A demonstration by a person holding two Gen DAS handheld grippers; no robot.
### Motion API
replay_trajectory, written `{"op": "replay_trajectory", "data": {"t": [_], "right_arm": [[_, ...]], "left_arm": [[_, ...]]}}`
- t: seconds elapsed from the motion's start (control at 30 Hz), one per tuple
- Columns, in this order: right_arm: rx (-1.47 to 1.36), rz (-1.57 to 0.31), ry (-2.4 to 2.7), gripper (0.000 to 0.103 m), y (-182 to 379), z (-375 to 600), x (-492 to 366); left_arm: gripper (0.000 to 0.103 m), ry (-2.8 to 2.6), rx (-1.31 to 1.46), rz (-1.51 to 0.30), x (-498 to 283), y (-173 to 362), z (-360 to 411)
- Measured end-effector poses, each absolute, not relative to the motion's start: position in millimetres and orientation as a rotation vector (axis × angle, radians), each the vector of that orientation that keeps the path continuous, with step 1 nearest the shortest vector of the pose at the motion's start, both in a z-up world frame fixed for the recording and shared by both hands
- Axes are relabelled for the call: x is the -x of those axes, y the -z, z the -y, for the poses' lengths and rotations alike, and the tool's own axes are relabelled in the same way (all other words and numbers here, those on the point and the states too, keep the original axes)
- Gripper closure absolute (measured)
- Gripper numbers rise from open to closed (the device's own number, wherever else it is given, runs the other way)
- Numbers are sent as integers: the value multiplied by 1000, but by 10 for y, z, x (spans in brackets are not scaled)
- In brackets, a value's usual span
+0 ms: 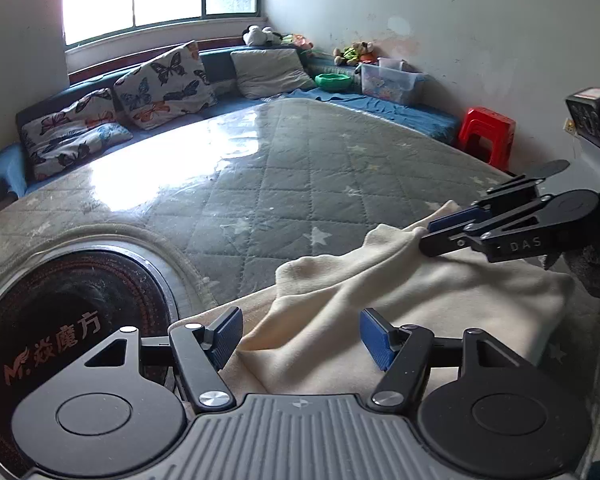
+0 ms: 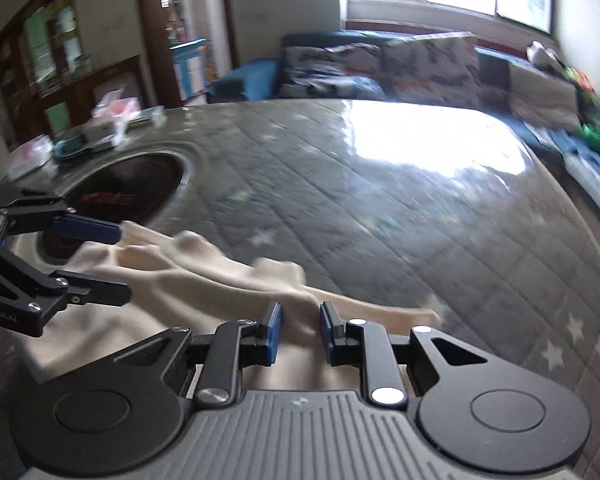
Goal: Fold clothes
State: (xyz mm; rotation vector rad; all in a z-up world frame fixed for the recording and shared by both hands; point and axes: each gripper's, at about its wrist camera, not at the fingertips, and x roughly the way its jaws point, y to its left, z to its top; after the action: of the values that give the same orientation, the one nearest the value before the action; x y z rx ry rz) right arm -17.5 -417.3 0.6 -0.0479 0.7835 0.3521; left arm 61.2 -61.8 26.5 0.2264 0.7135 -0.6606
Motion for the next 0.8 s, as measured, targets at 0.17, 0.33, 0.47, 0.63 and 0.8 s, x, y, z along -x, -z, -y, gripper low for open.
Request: {"op": "replay_trajectory", "data": {"t": [0.17, 0.33, 0.47, 0.63, 0.8], "right_arm": [[21, -755, -335, 86, -33, 4291, 215], [50, -756, -354, 86, -65, 4330, 339], [67, -769, -346, 86, -42, 4328, 397], [120, -734, -388, 85, -232, 4334, 691], [152, -742, -414, 85, -308, 4367, 1083]], "left_arm": [[35, 612, -203, -725, -740, -242, 579], [34, 590, -194, -740, -843, -171, 552], [34, 579, -187, -744, -836, -220, 540], [35, 599, -190, -719, -654, -364, 460], [35, 646, -213, -708, -348, -415, 438]]}}
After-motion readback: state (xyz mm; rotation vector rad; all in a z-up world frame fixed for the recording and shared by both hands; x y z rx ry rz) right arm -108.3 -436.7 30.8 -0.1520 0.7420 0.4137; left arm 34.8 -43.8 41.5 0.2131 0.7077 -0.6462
